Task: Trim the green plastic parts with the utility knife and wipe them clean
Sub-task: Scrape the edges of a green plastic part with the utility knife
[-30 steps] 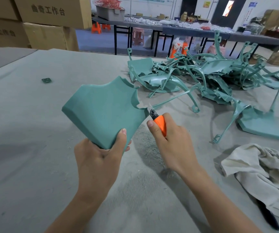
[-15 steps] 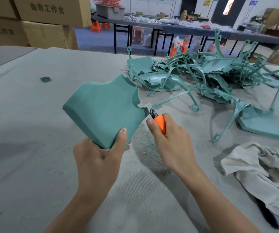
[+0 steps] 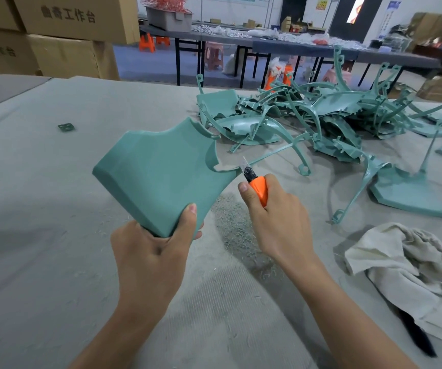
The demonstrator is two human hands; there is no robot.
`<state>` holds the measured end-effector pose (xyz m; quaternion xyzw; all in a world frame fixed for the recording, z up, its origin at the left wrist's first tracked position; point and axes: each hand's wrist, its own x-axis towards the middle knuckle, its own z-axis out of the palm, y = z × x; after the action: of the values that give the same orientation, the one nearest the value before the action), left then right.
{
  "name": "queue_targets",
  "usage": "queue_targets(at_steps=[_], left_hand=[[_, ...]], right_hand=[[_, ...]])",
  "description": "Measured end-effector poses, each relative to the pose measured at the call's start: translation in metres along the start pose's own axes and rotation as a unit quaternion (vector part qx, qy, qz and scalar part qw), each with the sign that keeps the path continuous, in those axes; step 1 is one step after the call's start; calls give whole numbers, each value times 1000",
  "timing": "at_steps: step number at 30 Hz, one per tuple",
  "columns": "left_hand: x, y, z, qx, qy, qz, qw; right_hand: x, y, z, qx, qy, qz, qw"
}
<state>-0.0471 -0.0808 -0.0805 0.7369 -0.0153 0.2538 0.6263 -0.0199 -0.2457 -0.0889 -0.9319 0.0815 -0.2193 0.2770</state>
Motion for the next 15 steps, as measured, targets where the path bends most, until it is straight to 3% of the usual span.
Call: queue_targets(at_steps=[15], left_hand=[[0, 0, 0, 16, -14, -3, 1000]], right_hand=[[22, 34, -9, -104, 81, 18, 991]])
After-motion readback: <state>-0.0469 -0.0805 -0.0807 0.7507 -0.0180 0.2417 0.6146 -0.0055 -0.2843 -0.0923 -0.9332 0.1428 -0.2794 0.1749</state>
